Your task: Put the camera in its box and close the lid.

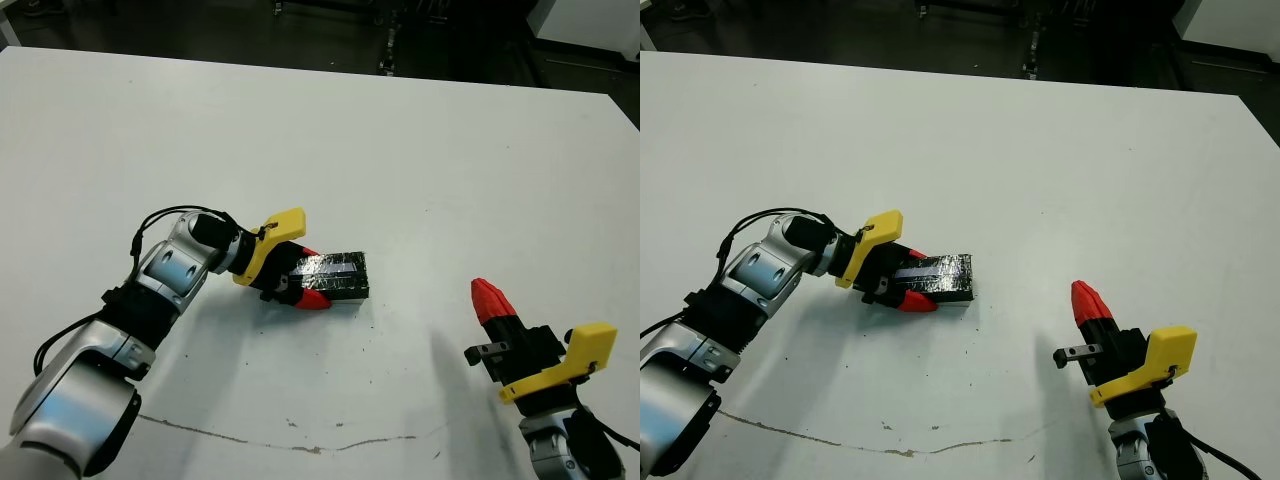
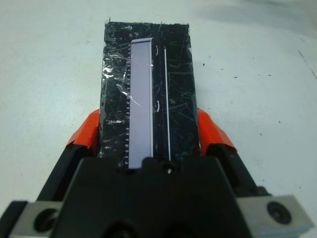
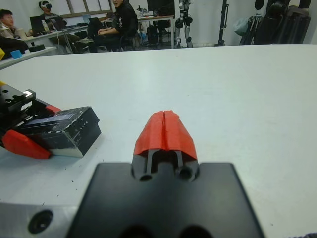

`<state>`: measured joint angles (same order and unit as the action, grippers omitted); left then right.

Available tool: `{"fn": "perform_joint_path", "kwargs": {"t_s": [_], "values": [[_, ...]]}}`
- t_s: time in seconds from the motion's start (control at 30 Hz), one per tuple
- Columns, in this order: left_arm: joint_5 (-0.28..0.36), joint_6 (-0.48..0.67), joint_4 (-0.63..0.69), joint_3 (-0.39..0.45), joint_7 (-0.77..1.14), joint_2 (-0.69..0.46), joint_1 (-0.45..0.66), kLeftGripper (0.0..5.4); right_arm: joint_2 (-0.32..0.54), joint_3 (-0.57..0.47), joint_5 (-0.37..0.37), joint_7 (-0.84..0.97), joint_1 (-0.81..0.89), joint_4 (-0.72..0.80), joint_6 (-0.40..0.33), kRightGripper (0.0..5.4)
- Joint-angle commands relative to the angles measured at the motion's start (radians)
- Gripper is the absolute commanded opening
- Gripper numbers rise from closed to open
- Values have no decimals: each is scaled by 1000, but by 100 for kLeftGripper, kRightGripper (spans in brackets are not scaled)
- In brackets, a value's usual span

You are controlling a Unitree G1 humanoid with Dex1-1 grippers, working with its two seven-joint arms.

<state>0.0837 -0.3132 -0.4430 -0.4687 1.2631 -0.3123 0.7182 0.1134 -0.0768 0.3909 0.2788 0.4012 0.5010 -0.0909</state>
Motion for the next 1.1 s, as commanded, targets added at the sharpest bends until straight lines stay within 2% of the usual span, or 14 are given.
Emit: {"fn": "perform_joint_path", "kwargs": {"t_s": [0.03,0.1,0.27,0.37,0.47,0.53,0.63,0.73,1.1], "values": [[-62,-33,-7,-97,-14,61,-59,316,7,0,-6,-4,9,6,-5,0],[-65,-34,-5,-99,-11,61,-60,334,4,2,-10,-6,10,6,-1,0],[-114,104,-25,-107,-45,57,-74,403,8,3,2,8,11,3,-2,0],[-105,48,-26,-95,-57,59,-78,439,4,4,-20,3,10,-6,18,0],[-104,49,-12,-96,-63,51,-85,478,3,4,-3,-5,13,6,-10,0],[-110,63,-6,-102,-64,45,-86,500,4,4,8,9,12,0,0,0],[-109,82,-11,-103,-69,46,-92,537,9,6,-13,-4,13,3,-3,0],[-106,119,-22,-100,-75,46,-102,539,8,3,7,12,11,-5,2,0],[-82,127,-18,-63,-61,9,-117,539,2,9,-8,4,11,-7,7,0]]}}
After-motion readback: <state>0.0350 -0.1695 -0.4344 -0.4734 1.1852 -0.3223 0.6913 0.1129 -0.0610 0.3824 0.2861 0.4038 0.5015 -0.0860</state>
